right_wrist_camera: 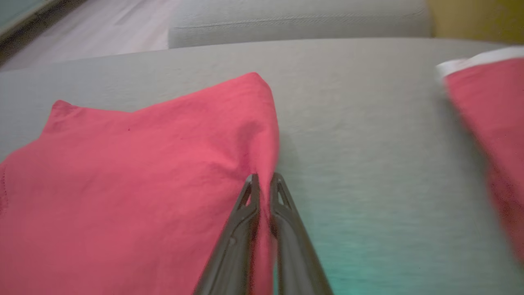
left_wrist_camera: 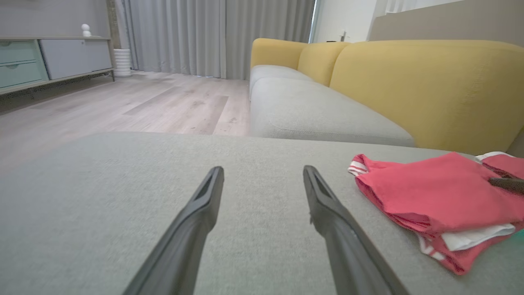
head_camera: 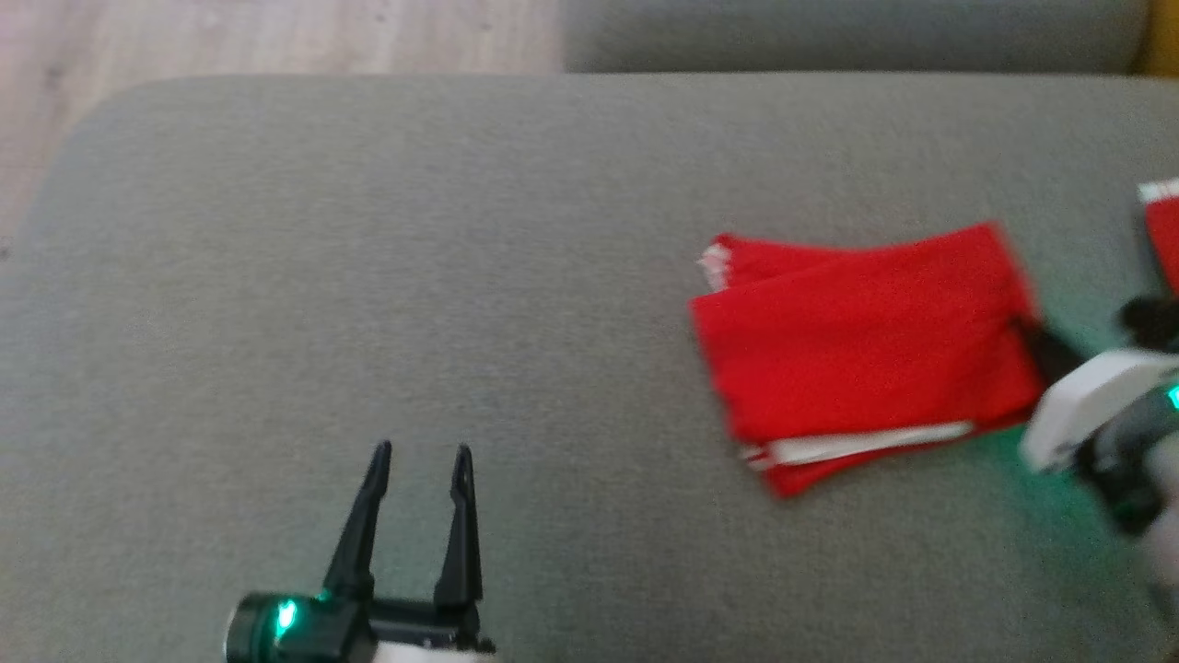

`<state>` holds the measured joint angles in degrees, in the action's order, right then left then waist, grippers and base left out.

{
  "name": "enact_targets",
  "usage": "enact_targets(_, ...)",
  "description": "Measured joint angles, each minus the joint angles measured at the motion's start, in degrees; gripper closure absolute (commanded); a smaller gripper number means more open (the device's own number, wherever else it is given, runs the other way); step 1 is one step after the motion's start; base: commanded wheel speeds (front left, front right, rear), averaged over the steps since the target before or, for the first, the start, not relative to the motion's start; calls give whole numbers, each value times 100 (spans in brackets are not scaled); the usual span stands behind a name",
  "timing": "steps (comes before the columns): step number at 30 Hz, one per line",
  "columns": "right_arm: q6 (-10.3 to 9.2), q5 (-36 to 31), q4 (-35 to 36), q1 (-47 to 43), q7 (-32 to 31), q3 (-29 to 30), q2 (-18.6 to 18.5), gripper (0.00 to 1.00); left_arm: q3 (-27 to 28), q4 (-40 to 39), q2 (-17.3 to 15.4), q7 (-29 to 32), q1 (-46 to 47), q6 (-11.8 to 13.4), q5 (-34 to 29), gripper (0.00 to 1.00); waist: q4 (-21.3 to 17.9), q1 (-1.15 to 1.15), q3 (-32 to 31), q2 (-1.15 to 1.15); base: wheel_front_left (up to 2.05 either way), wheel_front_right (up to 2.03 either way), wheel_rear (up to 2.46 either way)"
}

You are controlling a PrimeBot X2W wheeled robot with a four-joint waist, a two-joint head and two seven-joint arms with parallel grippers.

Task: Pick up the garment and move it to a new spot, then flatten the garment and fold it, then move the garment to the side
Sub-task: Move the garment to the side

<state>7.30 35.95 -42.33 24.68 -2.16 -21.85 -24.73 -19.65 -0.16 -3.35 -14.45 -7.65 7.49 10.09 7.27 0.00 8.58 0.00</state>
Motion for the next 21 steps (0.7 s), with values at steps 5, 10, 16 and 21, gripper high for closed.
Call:
enact_targets(5,0,-194,296,418,-148,169,-984,100,47,-140,4,-1,317,-46,-40,0,-317,1,329,0,0,0,0)
enact_targets(10,0,-427,543,807,-318,478,-1853,100,78,-197,8,-1,633,-52,-41,0,-589,1,746,0,0,0,0)
enact_targets(16,0,-644,720,1146,-521,925,-2536,73,85,-196,12,-1,977,-97,-57,0,-816,1,1181,0,0,0,0)
enact_targets(21,0,-782,835,1102,-750,1094,-2627,0,102,-141,18,-1,1090,-101,-57,0,-864,1,1222,0,0,0,0)
